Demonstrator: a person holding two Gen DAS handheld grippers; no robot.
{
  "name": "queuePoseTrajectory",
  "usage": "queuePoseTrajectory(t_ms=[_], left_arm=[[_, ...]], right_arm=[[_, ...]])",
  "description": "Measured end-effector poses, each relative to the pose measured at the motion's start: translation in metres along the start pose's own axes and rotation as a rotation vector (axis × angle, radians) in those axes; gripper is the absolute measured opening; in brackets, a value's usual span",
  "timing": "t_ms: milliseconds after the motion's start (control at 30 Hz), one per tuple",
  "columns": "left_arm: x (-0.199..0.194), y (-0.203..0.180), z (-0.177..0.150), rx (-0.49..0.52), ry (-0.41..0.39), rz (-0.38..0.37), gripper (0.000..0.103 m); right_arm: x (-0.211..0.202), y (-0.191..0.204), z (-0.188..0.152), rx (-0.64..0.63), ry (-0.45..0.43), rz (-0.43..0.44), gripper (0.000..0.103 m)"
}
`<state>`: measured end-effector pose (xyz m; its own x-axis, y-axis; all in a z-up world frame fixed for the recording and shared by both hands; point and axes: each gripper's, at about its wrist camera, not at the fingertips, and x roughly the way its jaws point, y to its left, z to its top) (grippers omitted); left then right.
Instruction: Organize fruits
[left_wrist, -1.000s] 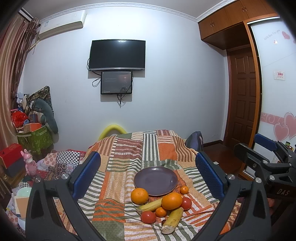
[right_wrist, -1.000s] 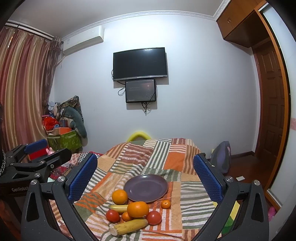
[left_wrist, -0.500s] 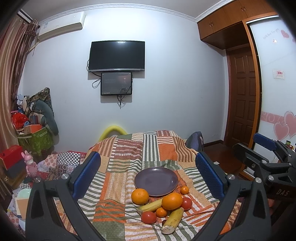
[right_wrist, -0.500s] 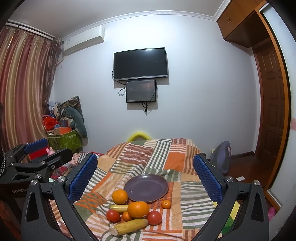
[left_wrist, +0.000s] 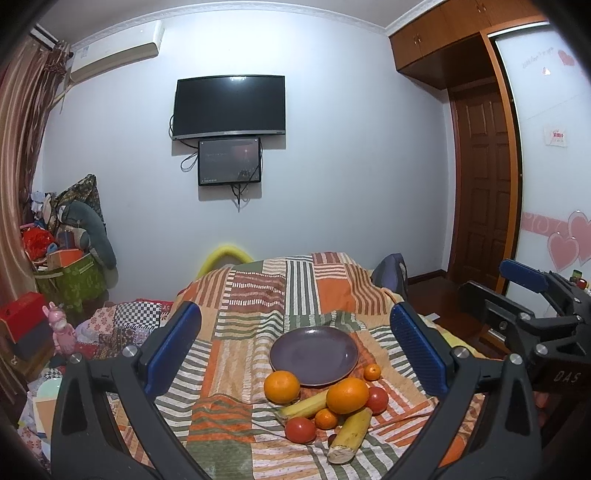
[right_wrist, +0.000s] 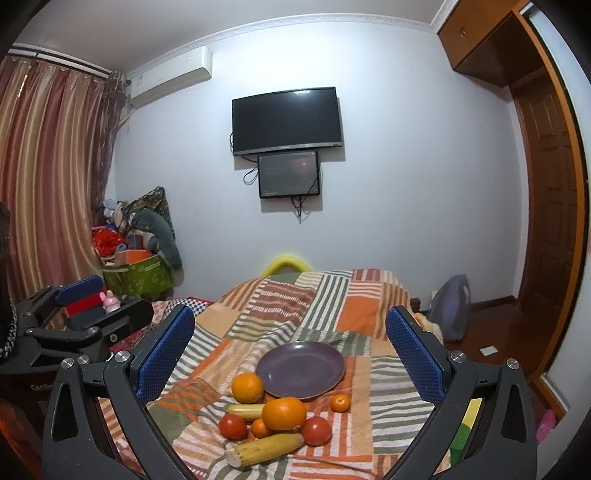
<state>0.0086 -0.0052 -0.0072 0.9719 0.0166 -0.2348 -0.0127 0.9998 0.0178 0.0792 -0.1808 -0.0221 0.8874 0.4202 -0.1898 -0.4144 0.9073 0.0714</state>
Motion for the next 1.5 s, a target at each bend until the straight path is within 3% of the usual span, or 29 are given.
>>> queuePoseTrajectory(t_ms=[200, 267, 333, 433, 567, 733, 1100, 1167, 1233, 1333, 1400, 1500], left_arm=[[0.020, 0.009, -0.006, -0.009, 0.039, 0.004, 0.103], [0.030, 0.017, -0.010, -0.021, 0.067, 0.010, 0.097], [0.043, 0.025, -0.014, -0.031, 0.115, 0.016, 0.083], [0.062, 0.037, -0.021, -0.042, 0.178, 0.025, 0.077], [0.084, 0.050, -0.036, -0.033, 0.251, 0.049, 0.070], [0.115, 0.061, -0.061, -0.040, 0.380, 0.023, 0.055], [0.170, 0.065, -0.109, -0.062, 0.582, -0.054, 0.055], [0.176, 0.064, -0.116, -0.068, 0.606, -0.065, 0.059], [0.180, 0.063, -0.122, -0.075, 0.621, -0.063, 0.072], [0.186, 0.062, -0.127, -0.077, 0.637, -0.062, 0.075], [0.193, 0.062, -0.129, -0.075, 0.653, -0.068, 0.077], [0.203, 0.061, -0.133, -0.078, 0.681, -0.074, 0.080]], right_arm=[[0.022, -0.001, -0.017, -0.031, 0.062, 0.012, 0.103], [0.031, -0.003, -0.024, -0.039, 0.091, 0.013, 0.103], [0.042, -0.003, -0.033, -0.054, 0.125, 0.015, 0.100], [0.058, -0.007, -0.044, -0.067, 0.187, 0.027, 0.090], [0.081, -0.014, -0.059, -0.042, 0.282, 0.060, 0.085], [0.104, -0.013, -0.085, -0.048, 0.403, 0.090, 0.083], [0.158, -0.020, -0.120, -0.015, 0.609, 0.169, 0.083], [0.166, -0.022, -0.125, -0.007, 0.632, 0.187, 0.083], [0.172, -0.020, -0.128, -0.014, 0.648, 0.199, 0.083], [0.177, -0.018, -0.132, -0.028, 0.667, 0.208, 0.080], [0.180, -0.019, -0.134, -0.011, 0.687, 0.244, 0.068], [0.181, -0.023, -0.133, 0.020, 0.695, 0.251, 0.068]])
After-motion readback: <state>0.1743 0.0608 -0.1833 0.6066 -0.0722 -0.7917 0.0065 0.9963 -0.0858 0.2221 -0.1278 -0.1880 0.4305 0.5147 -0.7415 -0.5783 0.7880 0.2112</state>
